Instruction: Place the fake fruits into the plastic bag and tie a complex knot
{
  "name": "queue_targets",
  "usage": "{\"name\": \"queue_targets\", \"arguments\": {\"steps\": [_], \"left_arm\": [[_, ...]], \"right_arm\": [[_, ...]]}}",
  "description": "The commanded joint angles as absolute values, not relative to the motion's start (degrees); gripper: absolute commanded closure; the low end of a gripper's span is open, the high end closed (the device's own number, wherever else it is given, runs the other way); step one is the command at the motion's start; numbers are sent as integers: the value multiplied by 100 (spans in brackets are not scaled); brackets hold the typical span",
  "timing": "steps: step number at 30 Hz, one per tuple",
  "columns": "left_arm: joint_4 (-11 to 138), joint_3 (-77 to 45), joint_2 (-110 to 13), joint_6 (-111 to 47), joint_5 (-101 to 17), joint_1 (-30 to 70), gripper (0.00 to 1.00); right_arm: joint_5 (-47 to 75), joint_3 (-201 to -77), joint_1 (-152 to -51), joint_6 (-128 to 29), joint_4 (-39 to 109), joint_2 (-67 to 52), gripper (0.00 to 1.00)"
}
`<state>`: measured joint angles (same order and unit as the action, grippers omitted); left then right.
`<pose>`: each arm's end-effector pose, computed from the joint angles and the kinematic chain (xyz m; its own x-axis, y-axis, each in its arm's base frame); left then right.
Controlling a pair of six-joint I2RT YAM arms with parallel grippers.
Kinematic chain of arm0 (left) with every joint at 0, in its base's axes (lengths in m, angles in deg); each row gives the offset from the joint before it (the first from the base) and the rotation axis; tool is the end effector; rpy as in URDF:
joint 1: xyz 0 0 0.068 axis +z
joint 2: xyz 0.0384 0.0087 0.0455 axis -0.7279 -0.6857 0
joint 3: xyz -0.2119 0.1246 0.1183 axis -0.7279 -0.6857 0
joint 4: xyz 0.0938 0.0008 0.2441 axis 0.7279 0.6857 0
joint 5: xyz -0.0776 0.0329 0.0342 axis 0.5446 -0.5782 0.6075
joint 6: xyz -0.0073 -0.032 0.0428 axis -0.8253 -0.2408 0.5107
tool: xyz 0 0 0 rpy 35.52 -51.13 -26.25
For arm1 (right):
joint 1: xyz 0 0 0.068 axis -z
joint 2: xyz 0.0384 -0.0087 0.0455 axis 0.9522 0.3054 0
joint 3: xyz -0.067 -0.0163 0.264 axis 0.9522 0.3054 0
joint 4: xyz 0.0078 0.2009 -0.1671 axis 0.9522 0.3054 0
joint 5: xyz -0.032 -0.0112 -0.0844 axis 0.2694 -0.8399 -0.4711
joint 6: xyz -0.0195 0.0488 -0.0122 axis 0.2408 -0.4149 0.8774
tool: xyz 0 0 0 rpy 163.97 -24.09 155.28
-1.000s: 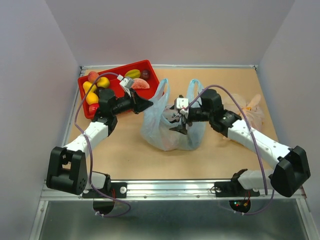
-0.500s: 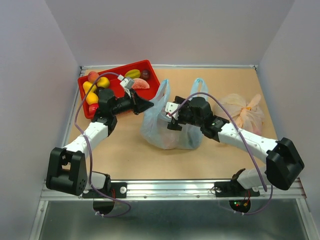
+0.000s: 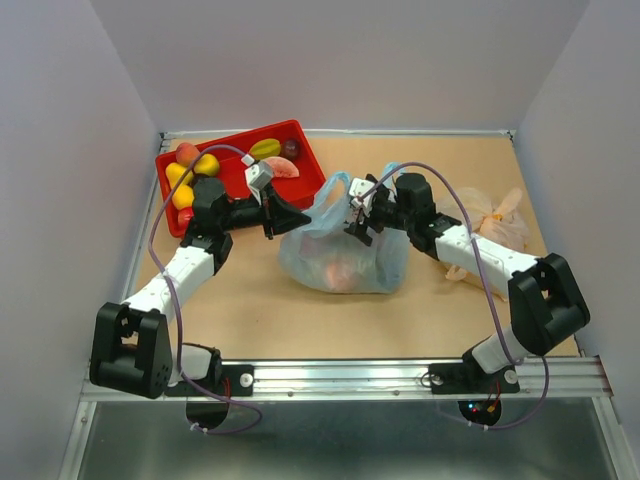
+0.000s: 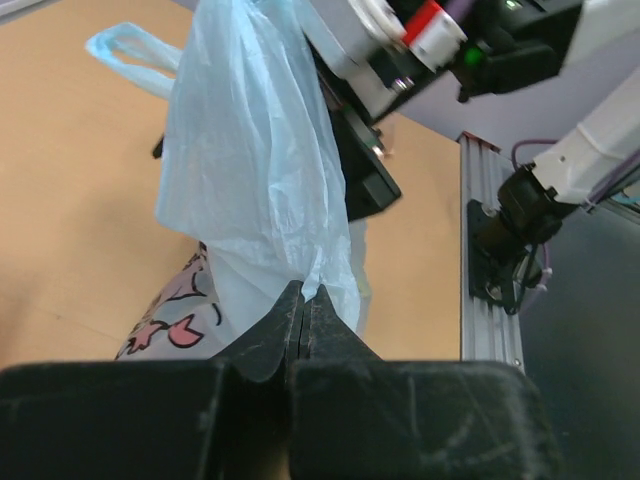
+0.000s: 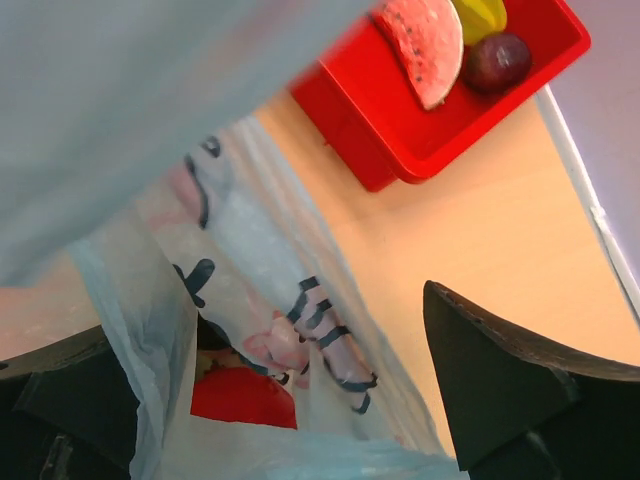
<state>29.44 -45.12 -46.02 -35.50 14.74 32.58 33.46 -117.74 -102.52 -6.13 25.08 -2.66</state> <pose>0.2565 -0.0978 0.3075 -0.1503 -0.0802 -0.9854 0.9701 0.1800 -0.1627 0.2852 0.1858 0.2577 0.2156 -0.4840 -0.8481 -0.8548 0.3263 -0.4036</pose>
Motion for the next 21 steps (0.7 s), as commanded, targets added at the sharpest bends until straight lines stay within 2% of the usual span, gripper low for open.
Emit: {"name": "queue_targets", "arguments": {"steps": [1,4,9,12,13,15,16,18,19,21], "left_arm": [[2642,-4490,-4457,-3375,2199,3265,100],[2713,-4411,-4571,-3393,2287,3247,100],[2924,-4218,-4861,-3393,2498,3221,100],[2933,-4165,-4835,-3323,2324,3221,100],[2906,-4113,-4791,-3322,2201,3221,100],[2827,-4033,-4703,-3419,1841,3230,100],[2662,-3981,-4660,-3524,1691,3239,100],[2494,-3971,-4537,-3865,1183,3248,100],[2458,-3989,-4493,-3937,963,3247,97],[2493,-4042,-4370,-4052,478,3265,94]], "right_arm": [[4806,-12328,-10000,-751,2272,-200,3],[5404,-12311,-10008,-645,2458,-218,4],[5730,-12355,-10008,-523,2616,-200,5],[5906,-12477,-10017,-479,3036,-121,30],[5976,-12600,-10008,-444,3203,-34,43],[6152,-12654,-9999,-460,3670,37,60],[6196,-12636,-10008,-643,3723,107,76],[6223,-12601,-9999,-908,3750,204,95],[6223,-12601,-9999,-1170,3741,317,100],[6196,-12610,-10008,-1461,3732,397,100]]}}
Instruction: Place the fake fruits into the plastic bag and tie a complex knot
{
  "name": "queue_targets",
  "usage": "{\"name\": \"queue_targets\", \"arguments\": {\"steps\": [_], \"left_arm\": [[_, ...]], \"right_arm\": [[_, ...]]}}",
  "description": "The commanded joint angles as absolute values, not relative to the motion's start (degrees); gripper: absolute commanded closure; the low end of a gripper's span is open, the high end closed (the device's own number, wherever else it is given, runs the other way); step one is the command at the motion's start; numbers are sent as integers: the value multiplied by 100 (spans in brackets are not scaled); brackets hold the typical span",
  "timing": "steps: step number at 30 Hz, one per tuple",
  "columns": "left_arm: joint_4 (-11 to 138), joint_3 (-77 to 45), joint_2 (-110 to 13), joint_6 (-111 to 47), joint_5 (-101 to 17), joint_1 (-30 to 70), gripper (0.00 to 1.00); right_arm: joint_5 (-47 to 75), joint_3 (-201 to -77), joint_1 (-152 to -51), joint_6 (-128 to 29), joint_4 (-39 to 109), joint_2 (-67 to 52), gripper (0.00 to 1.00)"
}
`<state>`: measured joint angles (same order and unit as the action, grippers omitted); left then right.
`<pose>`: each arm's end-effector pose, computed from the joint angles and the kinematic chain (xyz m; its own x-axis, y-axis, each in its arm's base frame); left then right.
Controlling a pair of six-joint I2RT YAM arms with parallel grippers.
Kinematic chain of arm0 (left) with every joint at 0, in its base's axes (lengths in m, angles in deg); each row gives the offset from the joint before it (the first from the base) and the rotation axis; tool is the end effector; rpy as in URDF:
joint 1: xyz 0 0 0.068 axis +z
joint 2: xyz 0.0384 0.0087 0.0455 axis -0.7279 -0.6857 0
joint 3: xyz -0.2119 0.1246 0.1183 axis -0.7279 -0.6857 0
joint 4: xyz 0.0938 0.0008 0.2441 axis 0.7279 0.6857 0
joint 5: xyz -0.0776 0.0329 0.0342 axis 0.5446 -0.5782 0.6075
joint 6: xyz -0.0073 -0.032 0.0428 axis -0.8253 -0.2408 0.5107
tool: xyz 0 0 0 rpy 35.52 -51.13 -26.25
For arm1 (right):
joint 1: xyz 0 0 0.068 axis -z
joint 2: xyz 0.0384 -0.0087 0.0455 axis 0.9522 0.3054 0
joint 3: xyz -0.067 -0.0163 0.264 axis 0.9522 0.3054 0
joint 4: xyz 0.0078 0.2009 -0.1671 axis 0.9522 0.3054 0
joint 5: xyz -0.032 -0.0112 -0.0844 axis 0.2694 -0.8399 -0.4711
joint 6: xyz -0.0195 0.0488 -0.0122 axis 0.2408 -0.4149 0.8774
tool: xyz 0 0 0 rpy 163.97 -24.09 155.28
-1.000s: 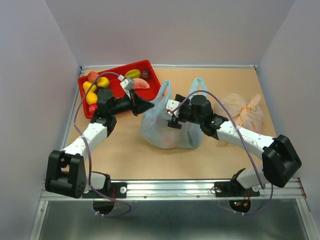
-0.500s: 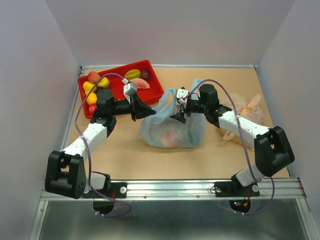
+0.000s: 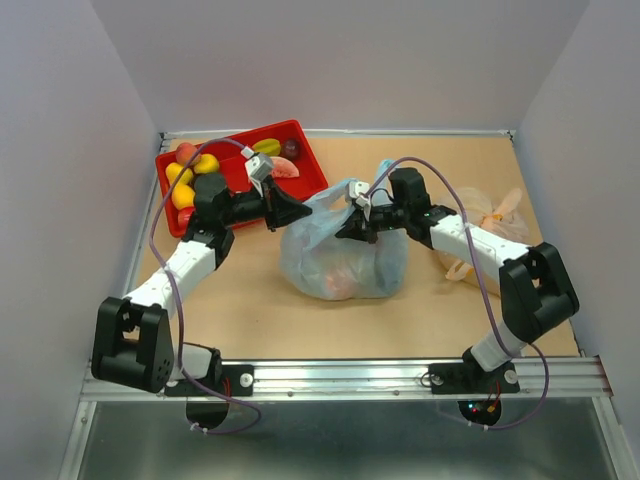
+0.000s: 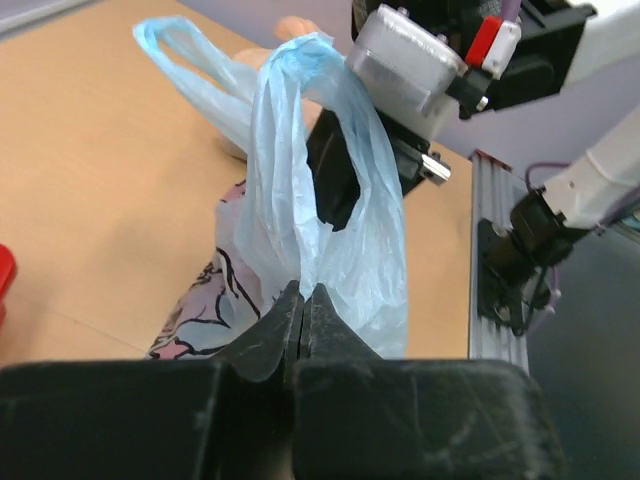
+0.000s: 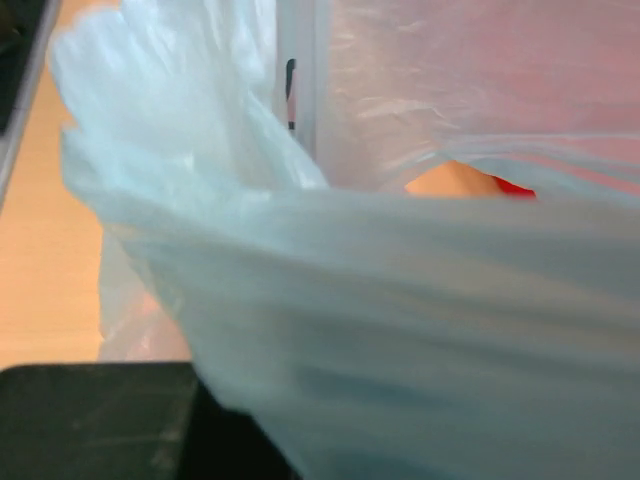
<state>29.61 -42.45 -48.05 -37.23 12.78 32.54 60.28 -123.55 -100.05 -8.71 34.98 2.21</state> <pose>0.2670 -0.1000 0.3137 -0.1697 -0.0974 -0.9807 0.9601 0.2083 -0.1868 0.2932 0.1876 0.2532 0.1059 -0.3111 -0.9445 -0.9927 0.0226 -0.1187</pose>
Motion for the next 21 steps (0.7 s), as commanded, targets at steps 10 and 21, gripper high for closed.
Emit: {"name": "queue_targets", "arguments": {"steps": [10,21], "left_arm": [[5189,-3043,-4193,-1444,1074,3274,1],[8416,-650,-5703,1202,29,2325,1]], "right_arm": [[6249,-12583,-10017,-1595,3715,82,100],[6144,-12320,-10219,-1076,3767,-323,100]]}}
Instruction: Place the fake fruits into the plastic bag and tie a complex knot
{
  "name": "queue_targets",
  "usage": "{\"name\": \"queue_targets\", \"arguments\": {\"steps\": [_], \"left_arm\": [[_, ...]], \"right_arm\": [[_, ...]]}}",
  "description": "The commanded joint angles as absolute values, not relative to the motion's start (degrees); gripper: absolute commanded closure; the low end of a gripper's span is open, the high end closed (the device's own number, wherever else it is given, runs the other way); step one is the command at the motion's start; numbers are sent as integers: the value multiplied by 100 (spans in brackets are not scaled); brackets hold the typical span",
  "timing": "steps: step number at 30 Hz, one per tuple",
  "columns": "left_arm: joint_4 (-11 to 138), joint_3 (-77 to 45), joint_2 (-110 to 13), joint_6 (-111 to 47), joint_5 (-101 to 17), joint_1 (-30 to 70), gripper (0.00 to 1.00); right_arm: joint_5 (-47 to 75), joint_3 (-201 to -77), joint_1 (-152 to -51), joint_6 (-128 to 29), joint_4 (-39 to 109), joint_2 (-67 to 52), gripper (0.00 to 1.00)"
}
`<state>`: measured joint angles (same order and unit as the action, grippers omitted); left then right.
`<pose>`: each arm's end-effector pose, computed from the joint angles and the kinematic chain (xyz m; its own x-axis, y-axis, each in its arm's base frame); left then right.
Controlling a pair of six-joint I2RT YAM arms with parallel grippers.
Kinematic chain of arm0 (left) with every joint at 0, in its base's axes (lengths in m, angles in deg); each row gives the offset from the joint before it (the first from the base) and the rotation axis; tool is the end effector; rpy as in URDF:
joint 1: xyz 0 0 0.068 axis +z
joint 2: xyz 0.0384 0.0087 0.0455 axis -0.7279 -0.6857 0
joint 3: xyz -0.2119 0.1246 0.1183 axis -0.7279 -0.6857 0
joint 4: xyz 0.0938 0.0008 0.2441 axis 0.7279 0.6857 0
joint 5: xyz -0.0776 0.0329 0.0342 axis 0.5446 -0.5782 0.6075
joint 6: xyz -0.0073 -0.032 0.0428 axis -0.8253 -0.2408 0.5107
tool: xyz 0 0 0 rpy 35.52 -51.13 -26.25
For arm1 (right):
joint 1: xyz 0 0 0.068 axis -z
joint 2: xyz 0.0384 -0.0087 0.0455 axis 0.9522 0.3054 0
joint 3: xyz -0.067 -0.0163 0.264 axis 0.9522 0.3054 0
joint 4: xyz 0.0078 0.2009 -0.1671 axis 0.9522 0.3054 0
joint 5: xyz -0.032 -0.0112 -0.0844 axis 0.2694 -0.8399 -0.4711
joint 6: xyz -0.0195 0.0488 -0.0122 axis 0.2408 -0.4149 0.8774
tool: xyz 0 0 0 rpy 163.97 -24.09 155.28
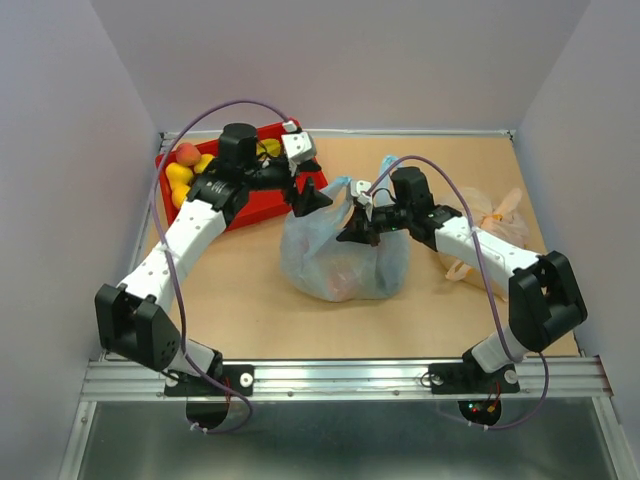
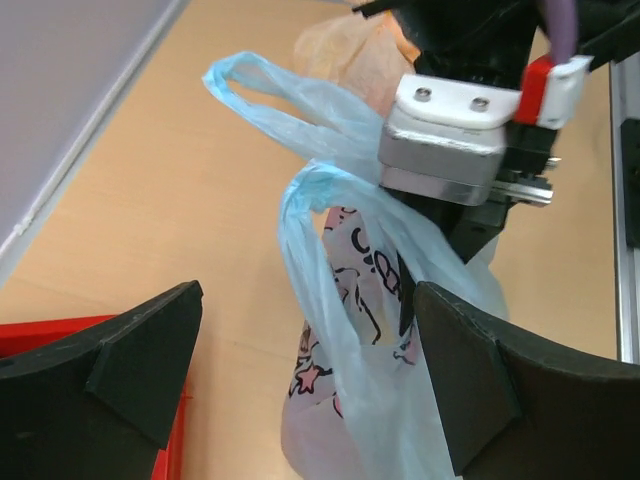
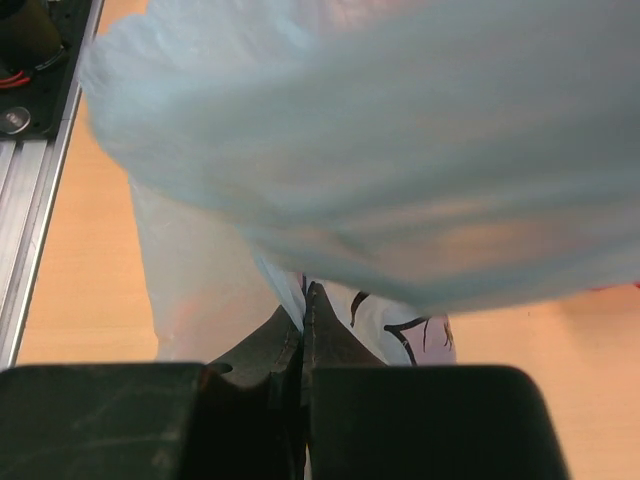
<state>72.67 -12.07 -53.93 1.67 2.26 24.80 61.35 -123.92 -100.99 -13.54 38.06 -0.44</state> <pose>0.2860 -0.1453 0.3962 0.1807 0.1704 -0.9686 0.9480 0.2323 0.2178 0.2819 0.1883 0.2662 0.0264 -0.2995 -0.9537 -0.9993 0.0168 -0.0329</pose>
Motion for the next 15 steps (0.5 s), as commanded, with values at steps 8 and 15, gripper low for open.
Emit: {"name": "queue_targets", "arguments": {"steps": [8,15], "left_arm": [[8777,124,-6390,1459,81,2026,2],[6611,-602,-6276,-1569,539,2815,100]], "right_arm": [[6064,-12302,-10280,-830,3864,-349,100],[5801,-11969,-10289,-795,3847,-419,100]]}}
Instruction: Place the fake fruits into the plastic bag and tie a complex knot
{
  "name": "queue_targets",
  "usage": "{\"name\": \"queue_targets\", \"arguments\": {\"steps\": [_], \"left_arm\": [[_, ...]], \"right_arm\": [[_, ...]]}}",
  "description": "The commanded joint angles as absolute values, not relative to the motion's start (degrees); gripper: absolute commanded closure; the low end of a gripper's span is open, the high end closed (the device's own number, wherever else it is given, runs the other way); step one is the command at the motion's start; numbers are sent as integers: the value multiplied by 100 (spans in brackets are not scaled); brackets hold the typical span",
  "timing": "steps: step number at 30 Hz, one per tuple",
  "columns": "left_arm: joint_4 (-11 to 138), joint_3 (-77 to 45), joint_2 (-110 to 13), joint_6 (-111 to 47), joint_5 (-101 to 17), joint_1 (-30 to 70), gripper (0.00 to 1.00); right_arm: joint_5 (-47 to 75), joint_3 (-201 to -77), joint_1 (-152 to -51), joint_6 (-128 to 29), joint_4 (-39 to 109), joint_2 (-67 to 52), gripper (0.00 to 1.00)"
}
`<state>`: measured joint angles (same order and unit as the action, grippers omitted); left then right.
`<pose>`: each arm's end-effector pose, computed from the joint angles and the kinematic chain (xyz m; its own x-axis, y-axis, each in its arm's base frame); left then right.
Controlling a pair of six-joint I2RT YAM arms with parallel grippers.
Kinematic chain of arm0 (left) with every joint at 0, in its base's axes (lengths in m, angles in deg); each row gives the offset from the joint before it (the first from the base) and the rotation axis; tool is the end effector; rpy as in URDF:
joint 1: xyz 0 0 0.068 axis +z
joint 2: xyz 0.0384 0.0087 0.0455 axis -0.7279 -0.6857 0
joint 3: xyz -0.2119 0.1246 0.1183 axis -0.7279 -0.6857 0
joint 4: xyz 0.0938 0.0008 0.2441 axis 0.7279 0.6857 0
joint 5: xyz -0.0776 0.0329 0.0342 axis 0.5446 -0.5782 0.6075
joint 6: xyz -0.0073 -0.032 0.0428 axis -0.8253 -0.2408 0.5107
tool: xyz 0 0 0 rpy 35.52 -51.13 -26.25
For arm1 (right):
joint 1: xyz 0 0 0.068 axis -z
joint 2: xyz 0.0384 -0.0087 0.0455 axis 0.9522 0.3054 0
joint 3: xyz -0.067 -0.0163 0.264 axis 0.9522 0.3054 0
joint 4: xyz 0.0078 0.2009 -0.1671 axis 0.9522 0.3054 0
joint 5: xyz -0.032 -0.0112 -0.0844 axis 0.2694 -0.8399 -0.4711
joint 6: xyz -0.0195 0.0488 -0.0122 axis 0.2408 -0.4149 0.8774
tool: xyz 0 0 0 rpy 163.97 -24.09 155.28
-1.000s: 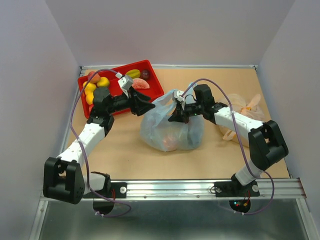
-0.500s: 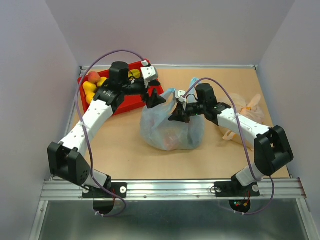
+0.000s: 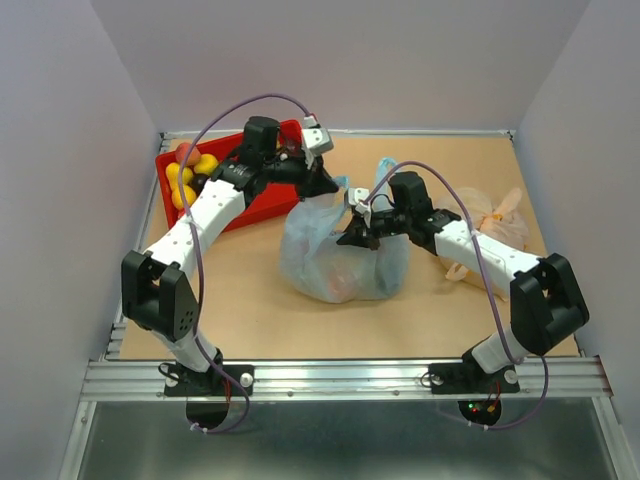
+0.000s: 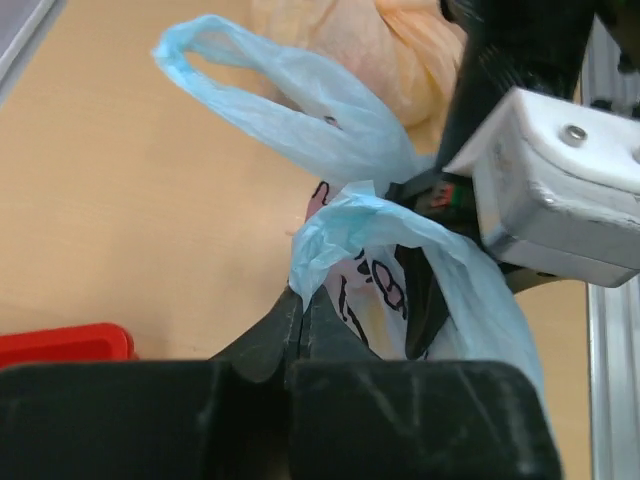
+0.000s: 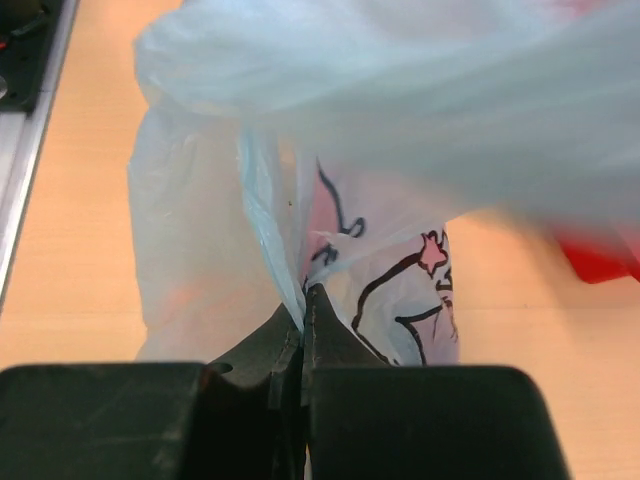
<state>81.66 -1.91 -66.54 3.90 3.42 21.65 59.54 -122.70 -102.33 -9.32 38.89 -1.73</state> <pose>0.3257 -0.1838 0.3707 0.0536 0.2410 -0.9690 0.9860 0.1410 0.0896 0.2728 0.1914 0.2647 0.0957 -0.3203 -0.9425 -0.9950 -0.0041 -0.0997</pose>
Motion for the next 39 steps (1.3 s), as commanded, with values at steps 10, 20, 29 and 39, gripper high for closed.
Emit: {"name": "queue_targets", "arguments": {"steps": [10,20,29,39], "left_arm": [[4488,-2380,-5056,-4042,-2350,3941,100],[6340,-2232,-4764,-4343,-5804,3942,100],[4827,-3233,-3852,-3911,-2341,3959,30],[5297,-2644,-3842,-3234,-596,3968,20]], "right_arm": [[5336,-11161,-10307,39,3838,-832,100],[4799,-10588,-10351,1033,3899,-912,100],[4781,-10825,-10368,981,3996,-824,100],[4957,-11282,-10421,542,4013,-1079,100]]}}
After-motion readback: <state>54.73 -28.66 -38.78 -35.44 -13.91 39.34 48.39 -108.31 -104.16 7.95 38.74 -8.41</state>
